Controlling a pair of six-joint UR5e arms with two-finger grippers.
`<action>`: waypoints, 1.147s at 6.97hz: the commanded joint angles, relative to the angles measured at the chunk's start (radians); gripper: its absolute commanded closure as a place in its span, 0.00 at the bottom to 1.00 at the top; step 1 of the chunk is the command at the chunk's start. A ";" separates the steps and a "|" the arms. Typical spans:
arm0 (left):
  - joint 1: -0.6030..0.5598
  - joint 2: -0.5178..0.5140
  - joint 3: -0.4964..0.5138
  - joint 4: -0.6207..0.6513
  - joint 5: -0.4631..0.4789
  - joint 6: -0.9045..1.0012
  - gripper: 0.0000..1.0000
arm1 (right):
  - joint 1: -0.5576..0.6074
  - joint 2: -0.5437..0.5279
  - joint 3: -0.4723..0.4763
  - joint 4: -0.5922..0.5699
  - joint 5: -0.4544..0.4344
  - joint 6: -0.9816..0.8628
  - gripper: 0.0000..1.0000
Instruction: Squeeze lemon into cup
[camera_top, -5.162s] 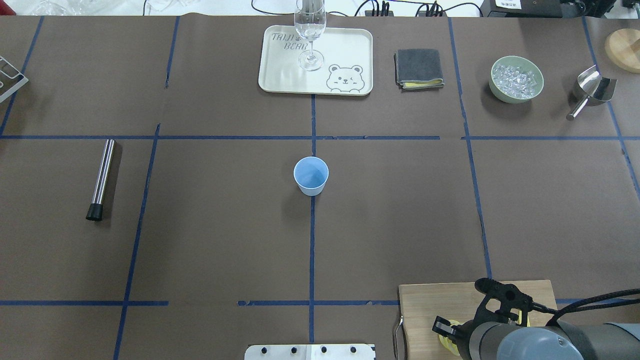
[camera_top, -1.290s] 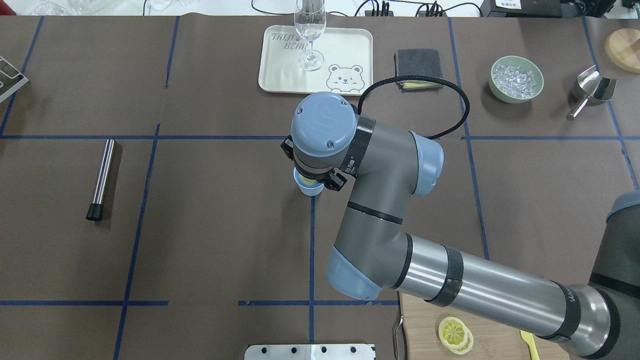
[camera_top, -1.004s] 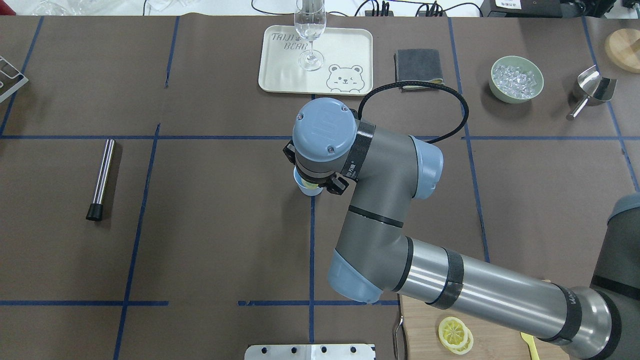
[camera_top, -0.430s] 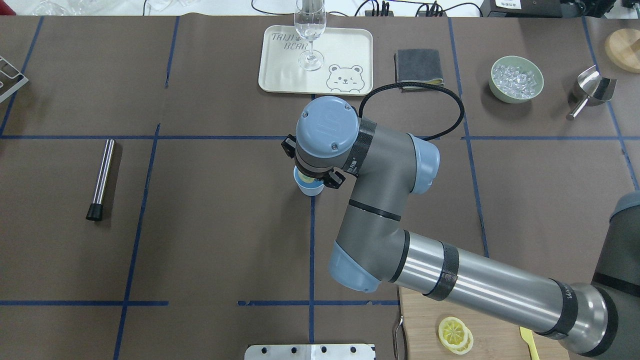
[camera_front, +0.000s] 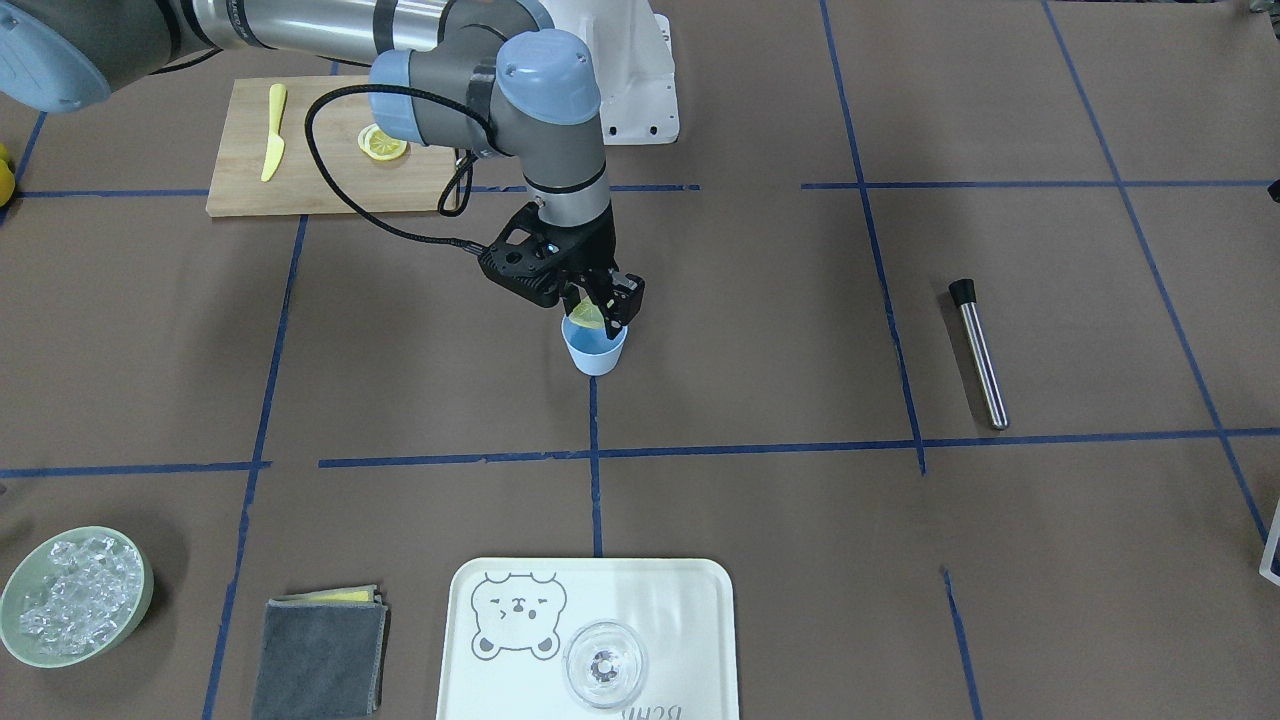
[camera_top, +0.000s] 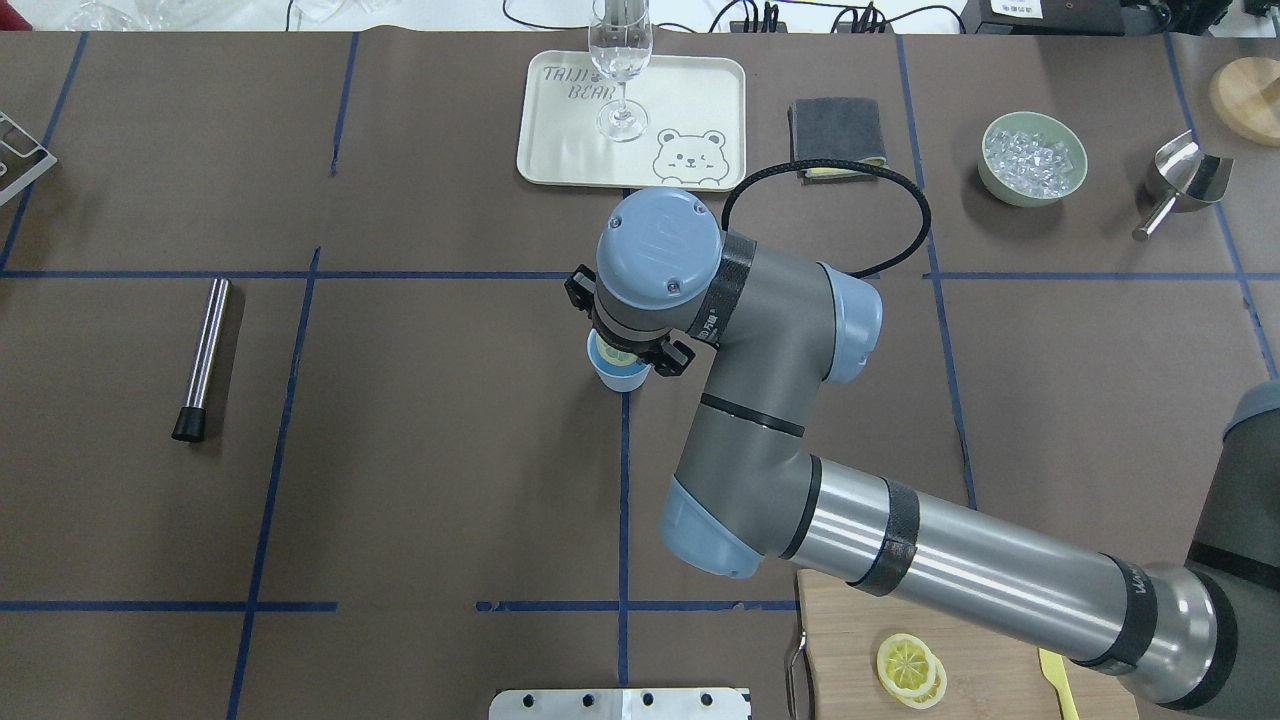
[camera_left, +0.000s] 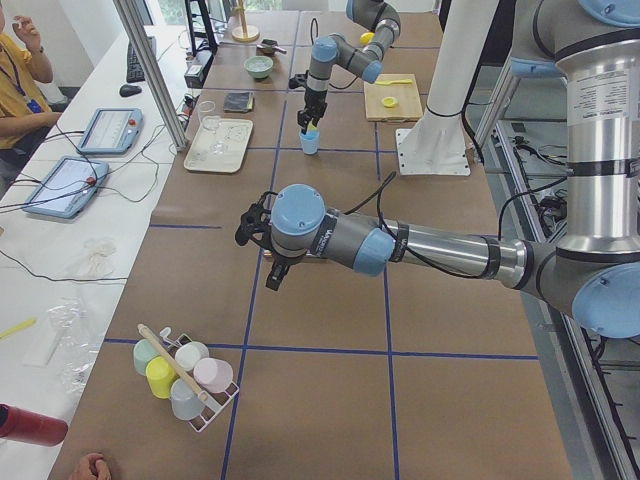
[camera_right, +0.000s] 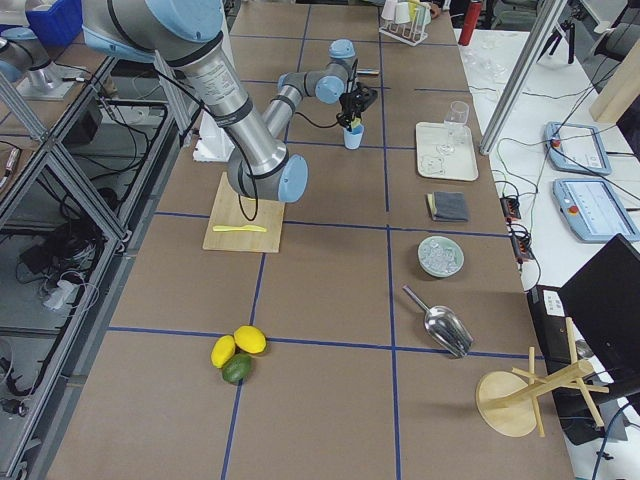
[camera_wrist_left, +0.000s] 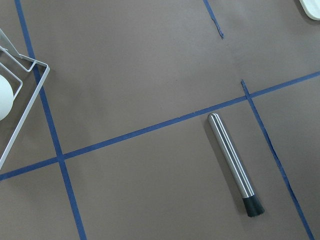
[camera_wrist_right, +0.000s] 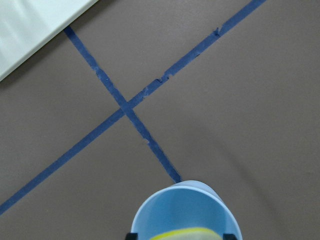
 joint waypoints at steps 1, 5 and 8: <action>0.000 0.000 0.000 0.000 0.000 0.000 0.00 | 0.001 0.001 0.000 0.000 0.001 0.000 0.19; 0.000 0.000 0.002 0.000 0.000 0.000 0.00 | 0.069 -0.061 0.100 -0.008 0.127 -0.008 0.00; -0.002 0.002 0.018 -0.043 0.021 0.009 0.00 | 0.206 -0.386 0.409 -0.009 0.257 -0.254 0.00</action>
